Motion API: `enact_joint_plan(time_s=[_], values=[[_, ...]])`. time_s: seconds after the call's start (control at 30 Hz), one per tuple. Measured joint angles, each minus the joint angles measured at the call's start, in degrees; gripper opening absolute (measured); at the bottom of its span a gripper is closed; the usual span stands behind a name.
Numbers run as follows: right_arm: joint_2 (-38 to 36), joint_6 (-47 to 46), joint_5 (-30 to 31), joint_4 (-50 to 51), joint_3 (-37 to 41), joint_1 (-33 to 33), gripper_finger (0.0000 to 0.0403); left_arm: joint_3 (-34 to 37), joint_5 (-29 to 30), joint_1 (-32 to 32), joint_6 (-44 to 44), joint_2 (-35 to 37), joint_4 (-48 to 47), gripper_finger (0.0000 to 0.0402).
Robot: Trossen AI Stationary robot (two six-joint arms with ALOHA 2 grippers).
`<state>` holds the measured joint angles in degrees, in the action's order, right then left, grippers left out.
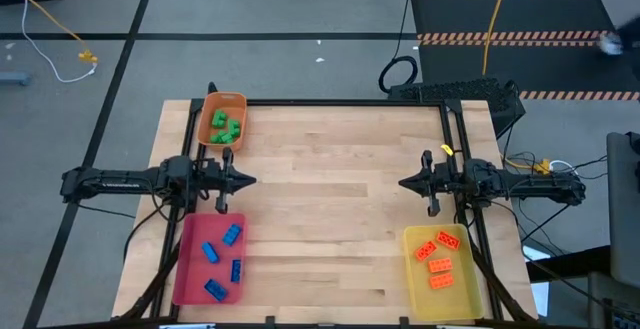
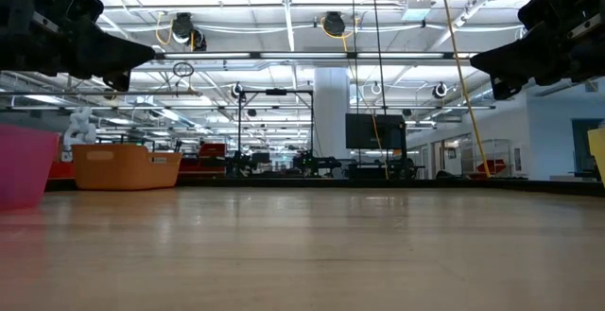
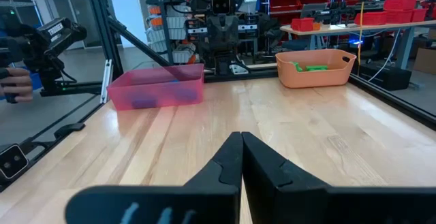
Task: Sort & place blocks by color
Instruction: Return to Home Position
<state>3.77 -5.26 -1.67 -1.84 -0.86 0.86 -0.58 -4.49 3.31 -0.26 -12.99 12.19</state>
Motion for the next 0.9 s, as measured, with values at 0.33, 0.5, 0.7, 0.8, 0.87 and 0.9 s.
enact_joint_plan(time_s=[0.33, 0.5, 0.7, 0.8, 0.87, 0.9], values=[[0.0, 0.0, 0.0, -0.1, 0.0, 0.0, 0.0, 0.0, 0.0, 0.0, 0.0, 0.0, -0.1, 0.0032], [0.0, 0.0, 0.0, -0.1, 0.0, 0.0, 0.0, 0.0, 0.0, 0.0, -0.1, 0.0, 0.0, 0.0032], [0.0, 0.0, 0.0, -0.2, 0.0, 0.0, 0.0, 0.0, 0.0, 0.0, -0.2, 0.0, 0.0, 0.0033], [0.0, 0.0, 0.0, -0.2, 0.0, 0.0, 0.0, 0.0, 0.0, 0.0, -0.2, 0.0, 0.0, 0.0033], [0.0, 0.0, 0.0, -0.2, 0.0, 0.0, 0.0, 0.0, 0.0, 0.0, -0.2, 0.0, 0.0, 0.0033], [0.0, 0.0, 0.0, -0.2, 0.0, 0.0, 0.0, 0.0, 0.0, 0.0, -0.2, 0.0, 0.0, 0.0033]])
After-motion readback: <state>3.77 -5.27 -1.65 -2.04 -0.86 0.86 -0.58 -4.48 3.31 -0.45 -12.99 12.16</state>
